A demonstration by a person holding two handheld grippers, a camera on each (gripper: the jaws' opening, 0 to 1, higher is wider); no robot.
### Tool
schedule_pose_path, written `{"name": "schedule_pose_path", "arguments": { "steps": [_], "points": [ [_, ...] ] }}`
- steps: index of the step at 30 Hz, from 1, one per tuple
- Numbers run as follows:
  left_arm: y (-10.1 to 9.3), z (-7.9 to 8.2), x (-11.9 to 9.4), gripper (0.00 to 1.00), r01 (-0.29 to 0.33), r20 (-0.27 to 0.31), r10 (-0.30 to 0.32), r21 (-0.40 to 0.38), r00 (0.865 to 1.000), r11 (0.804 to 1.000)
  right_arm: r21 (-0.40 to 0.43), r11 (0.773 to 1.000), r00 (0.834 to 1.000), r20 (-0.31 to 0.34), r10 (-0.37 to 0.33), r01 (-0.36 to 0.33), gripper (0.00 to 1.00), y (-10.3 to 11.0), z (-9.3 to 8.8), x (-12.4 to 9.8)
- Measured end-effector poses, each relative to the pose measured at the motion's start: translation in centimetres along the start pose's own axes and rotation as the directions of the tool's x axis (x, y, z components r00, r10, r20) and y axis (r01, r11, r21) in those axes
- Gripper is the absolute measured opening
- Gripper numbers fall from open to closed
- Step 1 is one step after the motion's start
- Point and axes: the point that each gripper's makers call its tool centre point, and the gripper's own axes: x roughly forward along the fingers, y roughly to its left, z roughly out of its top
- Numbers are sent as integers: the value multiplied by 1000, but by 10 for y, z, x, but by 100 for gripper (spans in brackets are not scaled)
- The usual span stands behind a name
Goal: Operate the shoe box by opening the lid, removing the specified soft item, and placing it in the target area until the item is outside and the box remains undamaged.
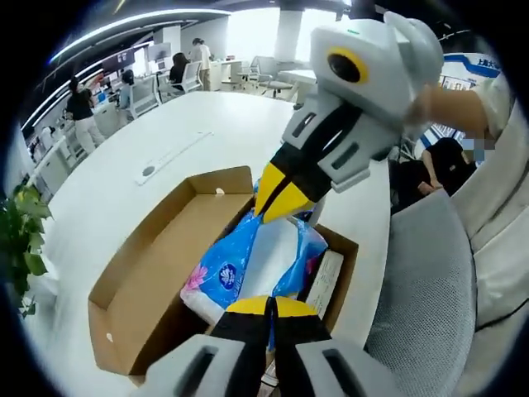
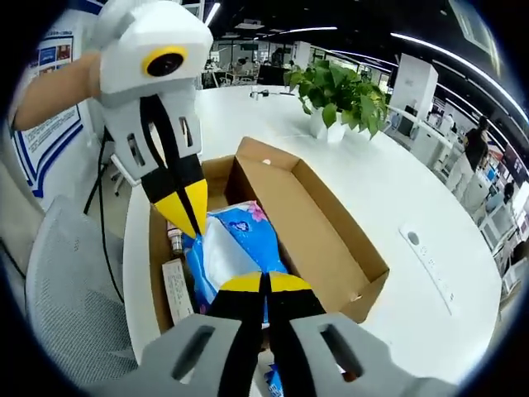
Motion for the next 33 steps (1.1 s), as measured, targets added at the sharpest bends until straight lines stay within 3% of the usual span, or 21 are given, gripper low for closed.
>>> {"name": "schedule_pose_path", "arguments": {
  "steps": [7, 16, 33],
  "points": [
    [-10, 18, -12, 0, -10, 15, 10, 14, 1000, 1000, -11, 1000, 1000, 19, 10, -10, 0, -2, 9, -23],
    [-31, 41, -11, 0, 10, 20, -10, 43, 1000, 999, -10, 1000, 999, 34, 13, -12, 0, -3, 7, -54],
    [-71, 93, 16, 0, 80, 32, -84, 110, 996, 991, -3, 1000, 1000, 1, -21, 21, 0, -23, -29, -108]
  ]
}}
